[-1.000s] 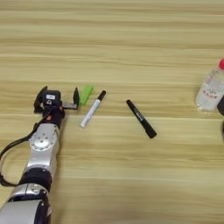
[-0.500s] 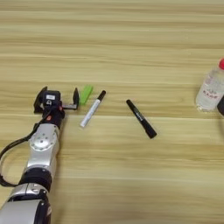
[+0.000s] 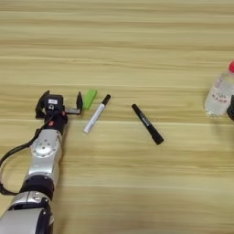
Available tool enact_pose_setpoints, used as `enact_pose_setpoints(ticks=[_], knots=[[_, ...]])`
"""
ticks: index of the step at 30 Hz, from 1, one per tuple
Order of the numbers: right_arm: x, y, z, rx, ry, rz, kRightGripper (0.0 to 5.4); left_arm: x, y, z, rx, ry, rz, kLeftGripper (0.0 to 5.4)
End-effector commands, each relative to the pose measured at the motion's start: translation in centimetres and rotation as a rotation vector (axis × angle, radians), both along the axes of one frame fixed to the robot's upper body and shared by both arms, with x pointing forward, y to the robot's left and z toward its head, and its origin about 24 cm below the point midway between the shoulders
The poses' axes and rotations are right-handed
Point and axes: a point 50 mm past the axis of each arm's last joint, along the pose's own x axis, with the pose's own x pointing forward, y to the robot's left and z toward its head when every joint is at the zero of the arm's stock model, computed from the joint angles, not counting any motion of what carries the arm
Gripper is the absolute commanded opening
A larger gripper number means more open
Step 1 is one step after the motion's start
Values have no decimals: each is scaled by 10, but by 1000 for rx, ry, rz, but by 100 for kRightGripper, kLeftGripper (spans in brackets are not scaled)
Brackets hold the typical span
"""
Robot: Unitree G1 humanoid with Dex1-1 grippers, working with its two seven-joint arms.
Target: Move the objects on the table
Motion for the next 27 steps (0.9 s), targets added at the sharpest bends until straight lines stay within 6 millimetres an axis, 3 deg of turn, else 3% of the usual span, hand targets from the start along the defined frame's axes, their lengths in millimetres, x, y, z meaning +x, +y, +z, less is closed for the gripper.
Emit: enact_pose_setpoints(ticks=[1,27], knots=[[13,8,-2,38,1,40,538,3,1,1,6,5,-2,540],[52,11,-5,40,-9,97,538,3,0,1,4,5,-3,540]])
